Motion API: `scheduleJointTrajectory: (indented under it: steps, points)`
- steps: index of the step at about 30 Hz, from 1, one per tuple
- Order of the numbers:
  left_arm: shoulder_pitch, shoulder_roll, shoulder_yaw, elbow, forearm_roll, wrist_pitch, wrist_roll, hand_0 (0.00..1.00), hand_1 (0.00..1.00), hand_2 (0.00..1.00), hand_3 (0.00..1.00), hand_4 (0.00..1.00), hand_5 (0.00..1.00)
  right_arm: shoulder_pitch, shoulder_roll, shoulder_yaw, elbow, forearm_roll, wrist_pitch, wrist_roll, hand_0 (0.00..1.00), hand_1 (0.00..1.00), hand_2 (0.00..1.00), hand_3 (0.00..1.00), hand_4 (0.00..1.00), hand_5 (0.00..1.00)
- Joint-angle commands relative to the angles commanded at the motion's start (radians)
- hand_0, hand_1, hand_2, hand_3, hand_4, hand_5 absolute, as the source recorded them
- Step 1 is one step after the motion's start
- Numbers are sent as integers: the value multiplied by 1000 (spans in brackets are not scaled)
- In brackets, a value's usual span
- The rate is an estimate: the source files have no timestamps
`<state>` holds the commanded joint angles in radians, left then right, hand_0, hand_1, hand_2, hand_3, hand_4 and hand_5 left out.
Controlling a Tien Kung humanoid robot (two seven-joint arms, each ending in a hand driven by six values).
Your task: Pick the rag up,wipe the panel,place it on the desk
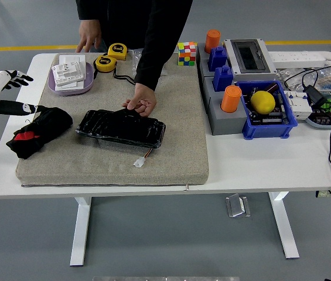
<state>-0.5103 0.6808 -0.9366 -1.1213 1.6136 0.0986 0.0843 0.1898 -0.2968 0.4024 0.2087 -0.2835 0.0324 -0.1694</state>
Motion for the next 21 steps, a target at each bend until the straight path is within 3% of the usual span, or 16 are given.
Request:
scheduleJointTrajectory:
  steps: [21]
  points:
    - [-9,-85,55,120,39,53,-2,736,778,802,811,998,491,-2,-6,-12,-1,12,3,-1,787,713,722,669,998,514]
